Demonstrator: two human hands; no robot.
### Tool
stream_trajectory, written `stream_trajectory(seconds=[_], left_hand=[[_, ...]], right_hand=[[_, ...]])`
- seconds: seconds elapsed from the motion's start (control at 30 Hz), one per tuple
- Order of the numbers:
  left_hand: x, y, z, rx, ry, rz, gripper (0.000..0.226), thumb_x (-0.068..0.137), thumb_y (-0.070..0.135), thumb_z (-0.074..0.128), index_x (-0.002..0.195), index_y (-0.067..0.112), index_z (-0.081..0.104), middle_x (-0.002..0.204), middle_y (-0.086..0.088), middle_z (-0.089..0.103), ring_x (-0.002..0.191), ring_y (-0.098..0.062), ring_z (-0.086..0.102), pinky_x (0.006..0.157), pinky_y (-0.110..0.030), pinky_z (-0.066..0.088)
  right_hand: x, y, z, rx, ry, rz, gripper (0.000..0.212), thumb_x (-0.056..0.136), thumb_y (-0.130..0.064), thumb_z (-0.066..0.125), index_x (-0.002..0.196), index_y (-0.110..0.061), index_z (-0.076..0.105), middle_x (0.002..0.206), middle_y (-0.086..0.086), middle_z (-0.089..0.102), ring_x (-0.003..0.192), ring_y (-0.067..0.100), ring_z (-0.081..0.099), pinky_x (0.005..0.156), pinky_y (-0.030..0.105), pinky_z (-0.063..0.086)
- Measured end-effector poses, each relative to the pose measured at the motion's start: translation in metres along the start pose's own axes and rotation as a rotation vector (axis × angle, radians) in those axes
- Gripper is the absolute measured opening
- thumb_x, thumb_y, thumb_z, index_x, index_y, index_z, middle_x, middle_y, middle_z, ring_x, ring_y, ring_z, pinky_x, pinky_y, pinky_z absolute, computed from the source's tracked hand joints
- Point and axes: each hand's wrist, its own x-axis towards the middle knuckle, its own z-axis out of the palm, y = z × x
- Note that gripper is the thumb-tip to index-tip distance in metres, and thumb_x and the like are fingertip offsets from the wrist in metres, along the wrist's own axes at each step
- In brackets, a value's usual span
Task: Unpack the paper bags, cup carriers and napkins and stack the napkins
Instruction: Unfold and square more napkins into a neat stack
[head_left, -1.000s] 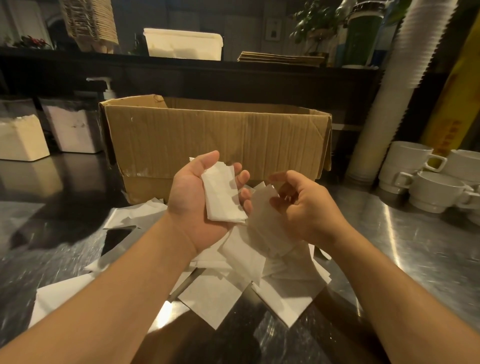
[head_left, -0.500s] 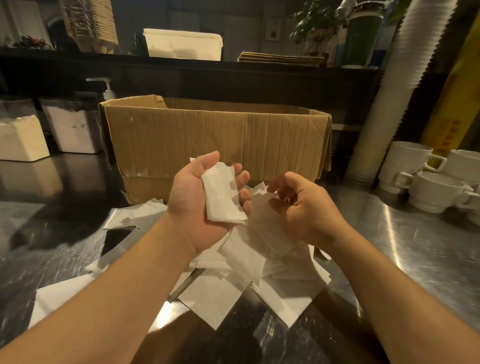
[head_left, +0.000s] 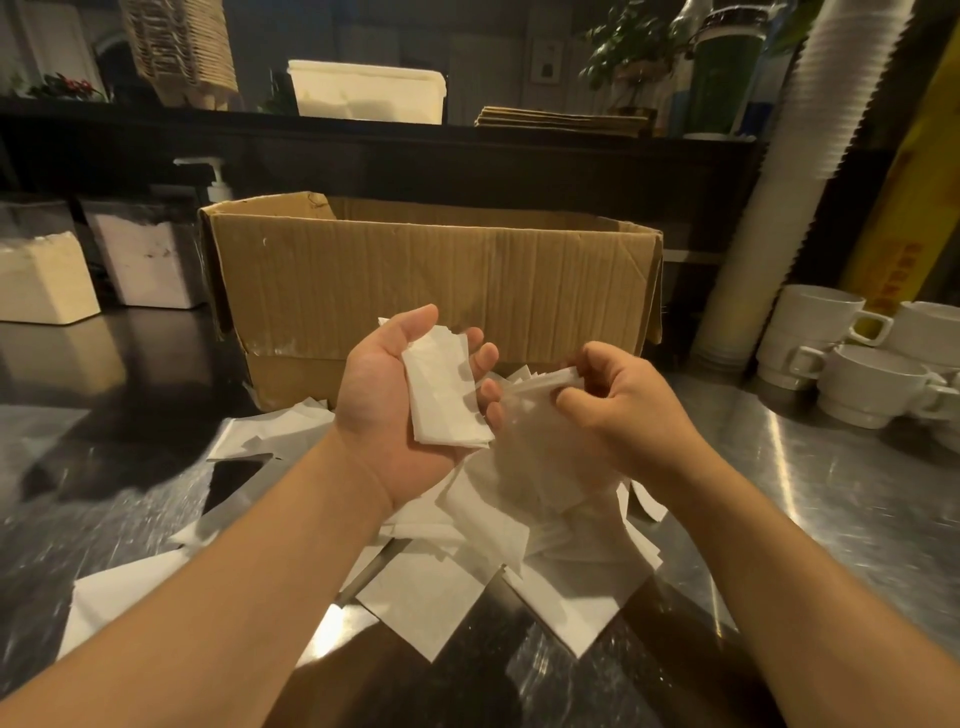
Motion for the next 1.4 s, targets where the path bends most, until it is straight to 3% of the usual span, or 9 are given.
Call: stream_trajectory(seconds=[0.3, 0.4, 0.53, 0.77, 0.83, 0.97, 1.1, 1.27, 1.4], left_hand=[[0.001, 0.000, 0.000, 0.009, -0.031, 0.013, 0.045, 0.085, 0.039, 0.061, 0.120, 0.011, 0.059, 0.099, -0.010, 0.063, 0.081, -0.026, 0.055, 0.082, -0.038, 0.045], [0.000, -0.003, 0.001, 0.087, -0.105, -0.027, 0.042, 0.094, 0.042, 0.055, 0.121, 0.011, 0.061, 0.114, -0.014, 0.060, 0.102, -0.031, 0.056, 0.094, -0.042, 0.044], [-0.001, -0.008, 0.002, 0.336, -0.123, -0.039, 0.053, 0.096, 0.049, 0.049, 0.118, 0.009, 0.077, 0.114, -0.018, 0.069, 0.102, -0.034, 0.065, 0.093, -0.047, 0.051], [0.006, -0.016, -0.004, 0.322, -0.173, -0.094, 0.068, 0.098, 0.070, 0.044, 0.143, 0.020, 0.061, 0.153, -0.024, 0.050, 0.142, -0.047, 0.045, 0.117, -0.062, 0.037], [0.005, -0.015, -0.004, 0.284, -0.201, -0.096, 0.072, 0.095, 0.068, 0.055, 0.147, 0.018, 0.056, 0.152, -0.025, 0.049, 0.138, -0.044, 0.050, 0.116, -0.059, 0.038], [0.001, -0.014, 0.000, 0.245, -0.258, -0.091, 0.059, 0.085, 0.034, 0.072, 0.136, 0.009, 0.059, 0.123, -0.019, 0.060, 0.105, -0.034, 0.063, 0.095, -0.049, 0.051], [-0.001, -0.013, 0.000, 0.225, -0.277, -0.120, 0.060, 0.085, 0.044, 0.075, 0.133, 0.012, 0.060, 0.114, -0.016, 0.063, 0.095, -0.031, 0.067, 0.082, -0.046, 0.056], [-0.004, -0.012, 0.000, 0.317, -0.313, -0.094, 0.039, 0.076, 0.022, 0.080, 0.113, 0.011, 0.075, 0.103, -0.015, 0.070, 0.089, -0.030, 0.069, 0.082, -0.046, 0.058], [-0.003, -0.014, -0.002, 0.422, -0.254, -0.106, 0.053, 0.069, 0.015, 0.083, 0.121, 0.012, 0.071, 0.107, -0.019, 0.067, 0.100, -0.037, 0.066, 0.098, -0.056, 0.051]], right_hand=[[0.001, -0.011, -0.014, 0.686, -0.141, 0.184, 0.006, 0.092, -0.009, 0.068, 0.094, -0.014, 0.070, 0.090, 0.003, 0.072, 0.085, 0.019, 0.070, 0.072, 0.032, 0.060], [-0.001, -0.014, -0.011, 0.757, -0.245, 0.215, 0.023, 0.083, -0.021, 0.077, 0.102, -0.011, 0.070, 0.101, 0.008, 0.073, 0.095, 0.025, 0.073, 0.080, 0.036, 0.062], [-0.008, -0.019, 0.000, 0.787, -0.187, 0.217, 0.015, 0.083, -0.021, 0.073, 0.096, -0.015, 0.073, 0.102, 0.005, 0.076, 0.100, 0.026, 0.072, 0.087, 0.039, 0.058], [-0.010, -0.019, 0.010, 0.754, -0.105, 0.269, 0.020, 0.090, -0.025, 0.072, 0.109, -0.018, 0.072, 0.100, 0.004, 0.077, 0.096, 0.029, 0.075, 0.074, 0.041, 0.064], [-0.011, -0.021, 0.010, 0.752, -0.073, 0.244, 0.020, 0.091, -0.023, 0.073, 0.109, -0.016, 0.071, 0.100, 0.004, 0.077, 0.096, 0.028, 0.075, 0.078, 0.043, 0.064], [-0.015, -0.025, 0.016, 0.504, 0.057, 0.077, 0.031, 0.091, -0.026, 0.073, 0.120, -0.025, 0.061, 0.106, 0.002, 0.070, 0.091, 0.019, 0.071, 0.065, 0.022, 0.059], [-0.016, -0.020, 0.021, 0.190, 0.195, -0.158, 0.030, 0.092, -0.032, 0.073, 0.109, -0.045, 0.053, 0.108, -0.007, 0.058, 0.098, 0.014, 0.062, 0.077, 0.023, 0.061], [-0.017, -0.021, 0.019, 0.096, 0.131, -0.257, 0.021, 0.091, -0.034, 0.071, 0.098, -0.049, 0.058, 0.111, -0.017, 0.052, 0.102, -0.001, 0.056, 0.084, 0.012, 0.055], [-0.019, -0.026, 0.017, 0.101, 0.064, -0.264, 0.021, 0.081, -0.053, 0.061, 0.102, -0.049, 0.058, 0.112, -0.016, 0.051, 0.105, 0.006, 0.057, 0.084, 0.011, 0.053]])
